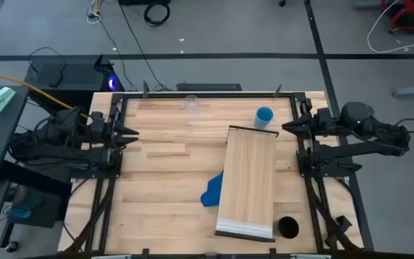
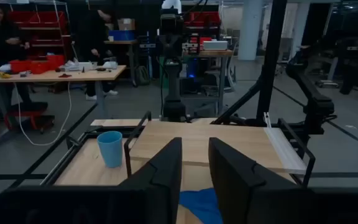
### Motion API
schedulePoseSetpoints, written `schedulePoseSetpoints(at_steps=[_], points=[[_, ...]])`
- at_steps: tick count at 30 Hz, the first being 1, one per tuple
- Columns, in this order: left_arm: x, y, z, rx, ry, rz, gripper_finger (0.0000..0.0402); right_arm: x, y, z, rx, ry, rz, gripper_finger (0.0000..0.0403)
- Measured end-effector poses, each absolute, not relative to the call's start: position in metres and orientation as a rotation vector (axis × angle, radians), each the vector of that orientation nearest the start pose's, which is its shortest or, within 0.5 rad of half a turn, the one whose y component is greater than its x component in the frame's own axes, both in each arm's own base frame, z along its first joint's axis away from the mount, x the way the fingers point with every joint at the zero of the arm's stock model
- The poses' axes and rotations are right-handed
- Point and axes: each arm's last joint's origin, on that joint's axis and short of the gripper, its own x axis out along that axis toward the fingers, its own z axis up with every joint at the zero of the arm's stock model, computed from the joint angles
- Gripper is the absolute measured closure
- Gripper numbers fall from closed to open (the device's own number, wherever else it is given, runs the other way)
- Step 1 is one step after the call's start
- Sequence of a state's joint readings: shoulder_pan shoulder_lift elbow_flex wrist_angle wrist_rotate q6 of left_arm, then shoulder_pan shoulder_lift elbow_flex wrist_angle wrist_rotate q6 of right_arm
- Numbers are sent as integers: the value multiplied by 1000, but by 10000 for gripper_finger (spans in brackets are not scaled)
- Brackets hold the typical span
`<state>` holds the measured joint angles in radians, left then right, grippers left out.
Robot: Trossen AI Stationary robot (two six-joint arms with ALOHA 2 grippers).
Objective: Stack small to large cups/mugs on shelf
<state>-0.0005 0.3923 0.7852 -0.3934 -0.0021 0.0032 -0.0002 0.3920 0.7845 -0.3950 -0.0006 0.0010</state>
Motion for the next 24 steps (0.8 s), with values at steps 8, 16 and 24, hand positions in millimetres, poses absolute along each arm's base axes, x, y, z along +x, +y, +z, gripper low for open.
schedulePoseSetpoints(at_steps=[8,16,24], points=[[76,0,354,3,1,2,312,76,0,353,1,2,0,369],[76,0,354,3,0,2,318,76,0,353,1,2,0,369],[76,0,354,3,1,2,317,76,0,353,1,3,0,369]])
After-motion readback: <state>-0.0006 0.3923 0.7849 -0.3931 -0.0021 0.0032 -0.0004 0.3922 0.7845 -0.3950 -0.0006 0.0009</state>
